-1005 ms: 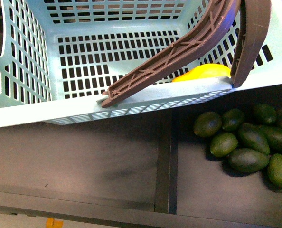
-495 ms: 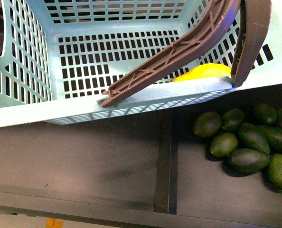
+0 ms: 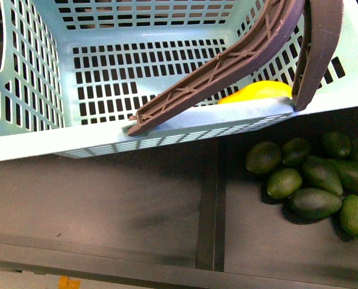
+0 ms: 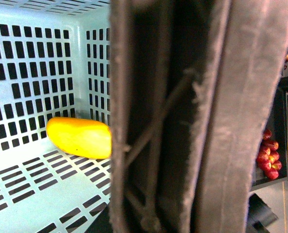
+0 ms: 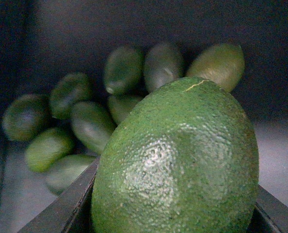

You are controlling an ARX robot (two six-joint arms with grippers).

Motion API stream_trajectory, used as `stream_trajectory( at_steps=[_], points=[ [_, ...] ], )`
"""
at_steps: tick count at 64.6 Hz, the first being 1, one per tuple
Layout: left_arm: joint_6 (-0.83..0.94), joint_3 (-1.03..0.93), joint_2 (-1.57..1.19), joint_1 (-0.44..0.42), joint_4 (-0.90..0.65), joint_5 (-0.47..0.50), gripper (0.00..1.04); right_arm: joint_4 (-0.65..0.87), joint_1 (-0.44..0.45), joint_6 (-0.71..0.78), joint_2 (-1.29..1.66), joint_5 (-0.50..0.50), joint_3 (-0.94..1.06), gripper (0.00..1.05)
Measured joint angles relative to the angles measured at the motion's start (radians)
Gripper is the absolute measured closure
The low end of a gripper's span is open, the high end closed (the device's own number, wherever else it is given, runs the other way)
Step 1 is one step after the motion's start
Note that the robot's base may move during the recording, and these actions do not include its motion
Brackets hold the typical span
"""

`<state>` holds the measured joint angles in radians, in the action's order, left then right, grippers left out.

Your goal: Pick mango and avocado into basket

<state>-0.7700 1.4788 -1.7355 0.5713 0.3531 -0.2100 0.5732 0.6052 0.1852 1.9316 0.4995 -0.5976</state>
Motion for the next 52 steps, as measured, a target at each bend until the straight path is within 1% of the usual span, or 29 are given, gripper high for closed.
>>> stream_trajectory(
  at_steps=[7,11,19,22,25,29,32,35,38,43,44,50,52],
  points=[
    [0.000,0.000,0.000,0.000,0.000,0.000,0.91,-0.056,0.014,-0.005,-0.177,0.064,0.031,0.46],
    [0.000,0.000,0.000,0.000,0.000,0.000,0.91,-0.077,0.012,-0.012,-0.258,0.073,0.038,0.46],
    [0.000,0.000,0.000,0.000,0.000,0.000,0.91,-0.116,-0.037,-0.055,-0.454,0.061,0.050,0.46],
    [0.000,0.000,0.000,0.000,0.000,0.000,0.91,-0.133,-0.077,-0.077,-0.527,0.046,0.055,0.47],
    [0.000,0.000,0.000,0.000,0.000,0.000,0.91,-0.146,-0.142,-0.109,-0.606,0.013,0.057,0.47],
    [0.000,0.000,0.000,0.000,0.000,0.000,0.91,-0.168,-0.279,-0.159,-0.710,-0.069,0.057,0.47],
    [0.000,0.000,0.000,0.000,0.000,0.000,0.91,-0.168,-0.362,-0.181,-0.739,-0.117,0.055,0.47],
    [0.000,0.000,0.000,0.000,0.000,0.000,0.91,-0.166,-0.417,-0.194,-0.748,-0.161,0.050,0.47],
    [0.000,0.000,0.000,0.000,0.000,0.000,0.91,-0.158,-0.509,-0.204,-0.748,-0.233,0.039,0.47],
    [0.000,0.000,0.000,0.000,0.000,0.000,0.91,-0.134,-0.614,-0.218,-0.728,-0.319,0.024,0.47],
    [0.000,0.000,0.000,0.000,0.000,0.000,0.91,-0.125,-0.646,-0.221,-0.718,-0.337,0.018,0.47],
    [0.000,0.000,0.000,0.000,0.000,0.000,0.91,-0.077,-0.765,-0.230,-0.661,-0.444,-0.013,0.47],
    [0.000,0.000,0.000,0.000,0.000,0.000,0.91,-0.063,-0.791,-0.229,-0.643,-0.468,-0.022,0.47]
  ],
)
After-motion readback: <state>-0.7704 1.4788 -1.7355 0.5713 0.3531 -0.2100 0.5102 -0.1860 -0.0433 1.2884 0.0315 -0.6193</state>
